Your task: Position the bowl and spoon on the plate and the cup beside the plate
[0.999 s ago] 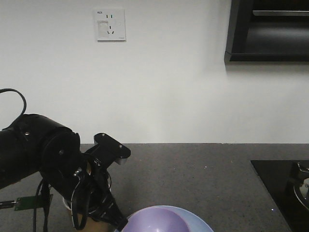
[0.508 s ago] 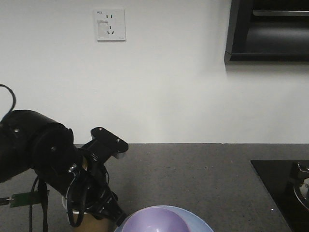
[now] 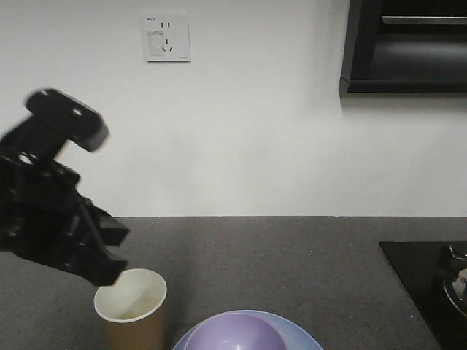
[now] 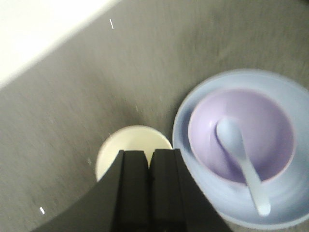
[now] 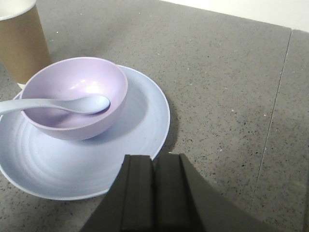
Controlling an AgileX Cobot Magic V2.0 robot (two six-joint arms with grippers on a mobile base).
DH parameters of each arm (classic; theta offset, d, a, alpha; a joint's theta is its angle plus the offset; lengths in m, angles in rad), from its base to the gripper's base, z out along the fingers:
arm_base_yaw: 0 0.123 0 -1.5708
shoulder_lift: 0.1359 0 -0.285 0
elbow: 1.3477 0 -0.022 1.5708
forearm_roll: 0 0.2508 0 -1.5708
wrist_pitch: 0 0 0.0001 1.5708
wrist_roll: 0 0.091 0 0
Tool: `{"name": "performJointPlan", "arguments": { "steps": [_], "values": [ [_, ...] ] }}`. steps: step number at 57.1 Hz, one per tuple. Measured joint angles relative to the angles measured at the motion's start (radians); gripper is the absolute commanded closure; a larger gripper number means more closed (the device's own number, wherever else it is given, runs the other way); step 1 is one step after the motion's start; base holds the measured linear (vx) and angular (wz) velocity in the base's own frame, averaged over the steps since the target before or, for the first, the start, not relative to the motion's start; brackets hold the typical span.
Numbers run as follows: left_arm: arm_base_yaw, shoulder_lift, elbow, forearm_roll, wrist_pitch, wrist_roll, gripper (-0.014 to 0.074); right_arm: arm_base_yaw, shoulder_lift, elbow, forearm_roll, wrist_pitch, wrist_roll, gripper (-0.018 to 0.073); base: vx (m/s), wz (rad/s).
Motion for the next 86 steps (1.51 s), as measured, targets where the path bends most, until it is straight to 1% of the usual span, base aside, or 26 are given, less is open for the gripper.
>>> {"name": "performJointPlan", "arguments": {
  "steps": [3, 9, 11, 17, 22, 26, 30, 35, 39, 43, 76, 79, 81, 83, 86],
  "values": [
    [0.000, -0.072, 0.025, 0.000, -0.039, 0.004, 0.0604, 0.000, 0.000, 0.000, 0.007, -0.001, 0.000, 0.0568, 0.00, 0.00],
    [0.000, -0.208, 0.131, -0.007, -0.109, 0.006, 0.0602, 0.000, 0.000, 0.000, 0.033, -0.001, 0.000, 0.0568, 0.00, 0.00],
    [0.000, -0.244, 0.185, -0.012, -0.124, 0.006, 0.0602, 0.000, 0.000, 0.000, 0.042, -0.002, 0.000, 0.0568, 0.00, 0.00],
    [0.000, -0.396, 0.412, -0.056, -0.200, 0.006, 0.0602, 0.000, -0.014, 0.005, 0.062, -0.016, -0.021, 0.0568, 0.00, 0.00],
    [0.000, -0.521, 0.618, -0.112, -0.270, 0.006, 0.0602, 0.000, -0.062, 0.048, 0.088, -0.085, -0.075, 0.0568, 0.00, 0.00],
    [0.000, -0.620, 0.770, -0.163, -0.323, 0.007, 0.0602, 0.000, -0.117, 0.098, 0.102, -0.150, -0.098, 0.0568, 0.00, 0.00],
    [0.000, -0.700, 0.874, -0.196, -0.382, 0.007, 0.0602, 0.000, -0.166, 0.148, 0.105, -0.220, -0.106, 0.0568, 0.00, 0.00],
    [0.000, -0.771, 0.960, -0.213, -0.459, 0.007, 0.0602, 0.000, -0.207, 0.197, 0.105, -0.293, -0.109, 0.0568, 0.00, 0.00],
    [0.000, -0.803, 0.992, -0.216, -0.501, 0.007, 0.0602, 0.000, -0.225, 0.217, 0.105, -0.326, -0.110, 0.0568, 0.00, 0.00],
    [0.000, -0.820, 1.003, -0.220, -0.518, 0.007, 0.0602, 0.000, -0.232, 0.222, 0.105, -0.339, -0.111, 0.0568, 0.00, 0.00],
    [0.000, -0.822, 1.007, -0.225, -0.524, 0.009, 0.0602, 0.000, -0.232, 0.222, 0.105, -0.344, -0.111, 0.0568, 0.00, 0.00],
    [0.000, -0.822, 1.016, -0.215, -0.537, 0.009, 0.0602, 0.000, -0.232, 0.222, 0.105, -0.344, -0.111, 0.0568, 0.00, 0.00],
    [0.004, -0.823, 1.032, -0.194, -0.554, 0.009, 0.0602, 0.000, -0.232, 0.222, 0.105, -0.344, -0.111, 0.0568, 0.00, 0.00],
    [0.012, -0.828, 1.053, -0.178, -0.581, 0.010, 0.0602, 0.000, -0.232, 0.222, 0.105, -0.344, -0.111, 0.0568, 0.00, 0.00],
    [0.041, -0.850, 1.104, -0.163, -0.658, 0.010, 0.0602, 0.000, -0.232, 0.222, 0.105, -0.344, -0.111, 0.0568, 0.00, 0.00]
  ]
}}
